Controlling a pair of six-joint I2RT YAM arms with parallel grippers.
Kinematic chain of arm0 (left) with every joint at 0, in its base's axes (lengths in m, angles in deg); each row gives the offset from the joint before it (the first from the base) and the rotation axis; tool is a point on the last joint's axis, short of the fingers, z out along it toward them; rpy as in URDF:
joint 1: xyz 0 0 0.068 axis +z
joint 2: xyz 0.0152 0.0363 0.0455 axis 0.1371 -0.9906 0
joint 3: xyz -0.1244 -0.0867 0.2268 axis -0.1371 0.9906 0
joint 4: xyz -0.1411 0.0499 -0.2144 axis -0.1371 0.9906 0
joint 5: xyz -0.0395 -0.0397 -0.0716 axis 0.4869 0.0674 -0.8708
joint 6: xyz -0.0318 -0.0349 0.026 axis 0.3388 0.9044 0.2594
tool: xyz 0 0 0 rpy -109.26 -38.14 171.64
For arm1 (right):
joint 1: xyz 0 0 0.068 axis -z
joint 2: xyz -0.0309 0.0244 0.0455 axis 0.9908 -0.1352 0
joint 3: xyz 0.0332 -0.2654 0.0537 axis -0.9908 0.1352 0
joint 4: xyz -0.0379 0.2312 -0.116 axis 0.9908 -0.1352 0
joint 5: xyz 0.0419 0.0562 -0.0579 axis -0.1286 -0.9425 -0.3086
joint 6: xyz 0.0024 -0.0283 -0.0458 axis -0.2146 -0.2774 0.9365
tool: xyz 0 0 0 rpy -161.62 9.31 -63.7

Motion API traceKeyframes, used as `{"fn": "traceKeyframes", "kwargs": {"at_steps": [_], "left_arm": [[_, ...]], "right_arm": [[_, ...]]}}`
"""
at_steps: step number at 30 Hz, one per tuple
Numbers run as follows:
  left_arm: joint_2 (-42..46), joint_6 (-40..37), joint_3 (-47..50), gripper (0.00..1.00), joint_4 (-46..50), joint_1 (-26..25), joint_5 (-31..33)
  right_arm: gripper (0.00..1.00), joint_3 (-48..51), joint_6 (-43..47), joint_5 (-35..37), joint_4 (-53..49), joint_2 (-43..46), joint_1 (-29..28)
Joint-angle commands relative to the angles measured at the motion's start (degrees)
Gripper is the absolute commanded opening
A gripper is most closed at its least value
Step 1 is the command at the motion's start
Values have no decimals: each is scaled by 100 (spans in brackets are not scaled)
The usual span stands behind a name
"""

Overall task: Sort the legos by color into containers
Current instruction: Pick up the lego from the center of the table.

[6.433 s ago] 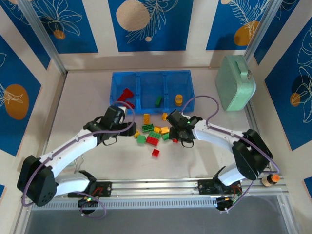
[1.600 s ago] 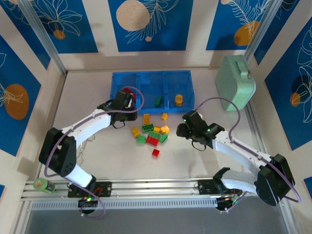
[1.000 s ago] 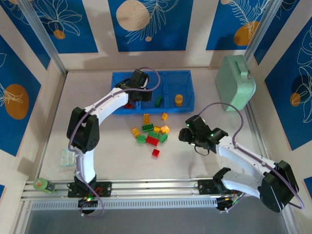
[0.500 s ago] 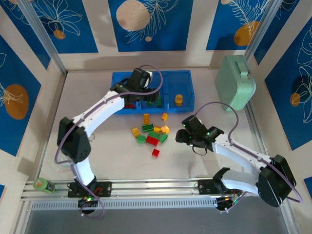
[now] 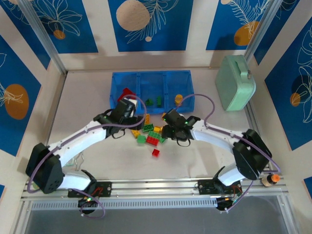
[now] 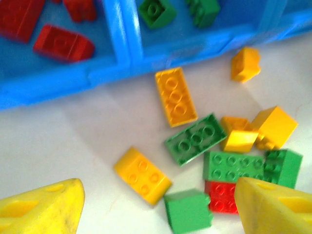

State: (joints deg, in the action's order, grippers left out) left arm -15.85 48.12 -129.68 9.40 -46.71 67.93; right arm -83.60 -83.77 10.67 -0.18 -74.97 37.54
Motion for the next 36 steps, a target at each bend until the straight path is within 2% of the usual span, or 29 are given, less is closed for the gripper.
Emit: {"fn": "traceKeyframes", "kwargs": {"at_steps": [1,10,16,23,29,36], "left_arm": [[476,350,528,81,-238,-46,147],[1221,696,1566,81,-267,-46,182],[1415,717,1778,81,-249,-45,225],[1412,736,1820,81,-337,-46,178],[1398,706,1791,80,-355,-46,178],[1342,773,1894,81,-388,-46,-21]], "right_arm": [[65,-341,-253,-104,-109,-422,-75],[59,-795,-435,-256,-57,-1199,-150],[46,-997,-637,-135,-258,-1488,-301],[29,-909,-916,128,-488,-1273,-477],[25,-1143,-856,551,-905,-767,-584],[25,-2000,-114,753,-1125,-671,-343]]}}
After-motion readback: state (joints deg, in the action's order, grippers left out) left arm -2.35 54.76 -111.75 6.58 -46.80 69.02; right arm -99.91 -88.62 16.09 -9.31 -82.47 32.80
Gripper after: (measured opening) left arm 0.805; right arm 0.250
